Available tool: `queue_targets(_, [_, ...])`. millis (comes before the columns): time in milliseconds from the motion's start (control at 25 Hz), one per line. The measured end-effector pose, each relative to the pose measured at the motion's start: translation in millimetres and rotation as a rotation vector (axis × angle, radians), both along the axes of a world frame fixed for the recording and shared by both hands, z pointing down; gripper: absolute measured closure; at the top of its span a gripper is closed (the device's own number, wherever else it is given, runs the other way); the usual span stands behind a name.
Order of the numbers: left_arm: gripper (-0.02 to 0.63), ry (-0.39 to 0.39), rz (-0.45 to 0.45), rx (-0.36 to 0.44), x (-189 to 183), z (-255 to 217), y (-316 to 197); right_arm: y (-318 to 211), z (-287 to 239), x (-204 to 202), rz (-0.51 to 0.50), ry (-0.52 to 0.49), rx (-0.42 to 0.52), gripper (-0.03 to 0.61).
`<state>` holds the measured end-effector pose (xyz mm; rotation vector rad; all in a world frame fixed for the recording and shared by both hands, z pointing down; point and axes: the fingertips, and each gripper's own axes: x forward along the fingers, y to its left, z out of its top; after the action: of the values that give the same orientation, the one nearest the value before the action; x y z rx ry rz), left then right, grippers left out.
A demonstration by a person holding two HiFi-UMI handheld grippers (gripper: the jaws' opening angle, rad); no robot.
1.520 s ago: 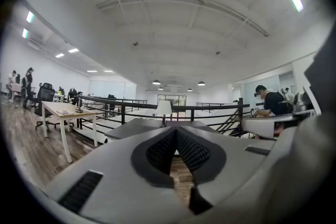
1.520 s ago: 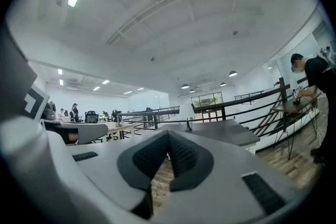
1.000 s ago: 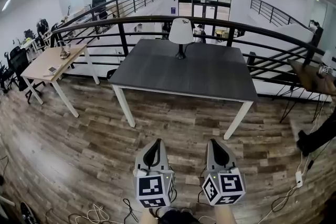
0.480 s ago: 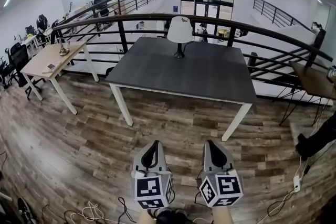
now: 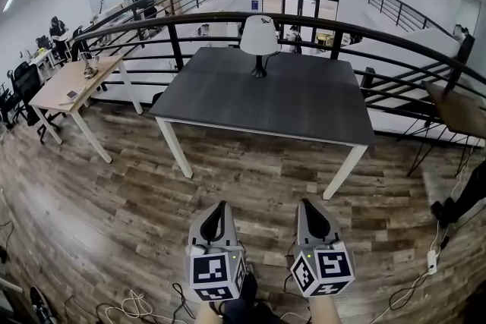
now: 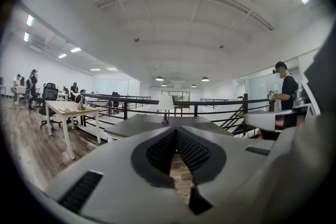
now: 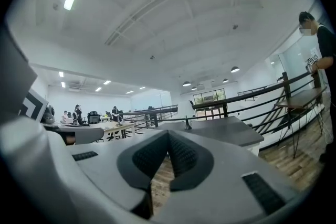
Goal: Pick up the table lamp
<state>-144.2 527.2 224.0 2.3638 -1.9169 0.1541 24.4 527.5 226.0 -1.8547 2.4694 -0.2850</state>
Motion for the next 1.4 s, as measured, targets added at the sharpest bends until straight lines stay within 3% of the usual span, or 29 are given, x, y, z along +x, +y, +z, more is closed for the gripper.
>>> queue_targets(280, [0.588, 0.013, -0.009, 0.006, -13.2, 2.6, -52.3, -49.0, 9.0, 0.5, 0.028, -0.008, -0.016, 0.588])
queue_targets(1000, [0.588, 0.016, 0.056, 0.010, -57.3, -2.3, -243.2, -236.1, 4.0, -58.8, 0.056, 0.014, -0.027, 0.588])
queue_targets(1400, [0.588, 0.030, 0.081, -0.010, -74.8, 9.9, -302.7, -292.0, 13.7, -80.9, 0.069, 0.018, -0.047, 0.588])
